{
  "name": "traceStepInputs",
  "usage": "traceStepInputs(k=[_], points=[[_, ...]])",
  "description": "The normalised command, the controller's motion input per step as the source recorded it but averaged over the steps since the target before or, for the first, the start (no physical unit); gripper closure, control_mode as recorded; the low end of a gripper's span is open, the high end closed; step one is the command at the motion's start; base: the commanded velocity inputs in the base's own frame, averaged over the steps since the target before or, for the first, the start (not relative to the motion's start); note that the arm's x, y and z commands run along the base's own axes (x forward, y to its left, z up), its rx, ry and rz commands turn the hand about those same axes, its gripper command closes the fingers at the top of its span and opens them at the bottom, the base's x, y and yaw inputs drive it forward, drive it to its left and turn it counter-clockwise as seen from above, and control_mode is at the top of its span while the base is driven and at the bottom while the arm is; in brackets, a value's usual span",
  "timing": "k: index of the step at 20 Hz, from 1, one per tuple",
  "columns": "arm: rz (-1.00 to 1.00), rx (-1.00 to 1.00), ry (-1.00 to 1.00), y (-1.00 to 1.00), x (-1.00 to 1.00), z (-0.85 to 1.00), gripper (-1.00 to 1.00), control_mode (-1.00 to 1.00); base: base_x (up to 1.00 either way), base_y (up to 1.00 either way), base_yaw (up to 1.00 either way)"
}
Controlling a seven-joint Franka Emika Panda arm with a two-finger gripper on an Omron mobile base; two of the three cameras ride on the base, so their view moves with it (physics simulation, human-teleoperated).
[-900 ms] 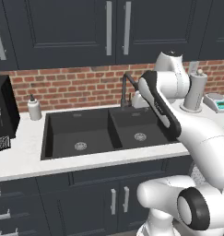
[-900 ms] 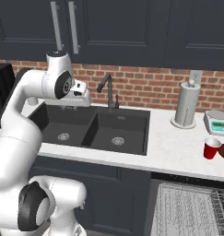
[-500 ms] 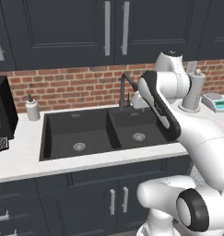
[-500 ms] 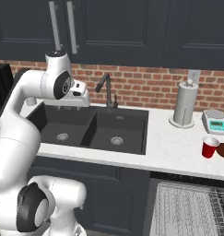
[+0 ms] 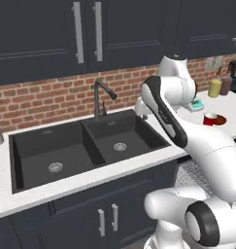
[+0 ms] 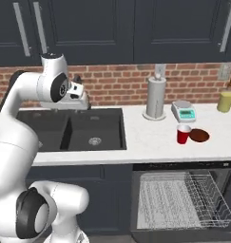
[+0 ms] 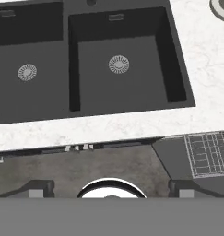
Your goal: Pick up the cup and bowl from the counter, place them in the dishwasher, and close the dishwasher door.
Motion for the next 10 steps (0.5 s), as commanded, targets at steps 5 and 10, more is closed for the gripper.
traceStepInputs(k=[5, 10], points=[[0.0, 0.0, 0.0, 0.0, 0.0, 0.0, -1.0, 1.0, 0.0, 0.28, -0.52], [0.0, 0.0, 0.0, 0.0, 0.0, 0.0, -1.0, 1.0, 0.0, 0.28, -0.5]])
